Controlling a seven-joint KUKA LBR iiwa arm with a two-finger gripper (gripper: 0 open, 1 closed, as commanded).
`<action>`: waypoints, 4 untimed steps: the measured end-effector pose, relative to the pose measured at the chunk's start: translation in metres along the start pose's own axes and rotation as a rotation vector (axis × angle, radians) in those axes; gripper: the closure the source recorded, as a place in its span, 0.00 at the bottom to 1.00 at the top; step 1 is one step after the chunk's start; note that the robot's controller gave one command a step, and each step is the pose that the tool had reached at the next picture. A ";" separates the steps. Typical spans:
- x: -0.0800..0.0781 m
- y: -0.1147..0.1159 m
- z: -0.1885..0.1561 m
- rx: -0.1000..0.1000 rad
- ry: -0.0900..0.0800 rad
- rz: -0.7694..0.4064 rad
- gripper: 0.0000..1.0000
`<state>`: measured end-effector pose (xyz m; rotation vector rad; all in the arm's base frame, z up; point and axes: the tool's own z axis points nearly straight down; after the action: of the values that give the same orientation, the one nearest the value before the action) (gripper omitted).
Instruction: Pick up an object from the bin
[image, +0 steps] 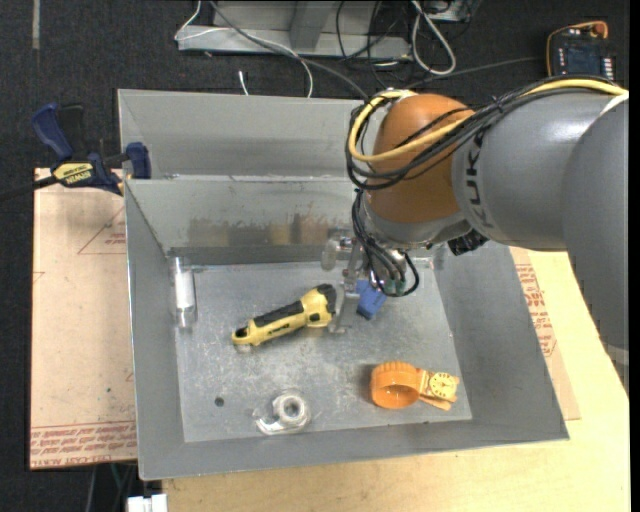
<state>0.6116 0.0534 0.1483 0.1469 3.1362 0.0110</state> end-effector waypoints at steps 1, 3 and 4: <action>-0.006 0.007 0.056 0.000 0.002 -0.030 0.00; -0.002 0.022 0.078 -0.003 -0.004 -0.028 0.00; -0.027 0.024 0.078 -0.002 -0.012 -0.047 0.00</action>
Offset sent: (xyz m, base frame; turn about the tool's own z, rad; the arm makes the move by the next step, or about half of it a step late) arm 0.0124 0.0002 -0.0665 -0.0383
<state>0.6409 0.0754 0.0703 0.0724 3.1270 0.0131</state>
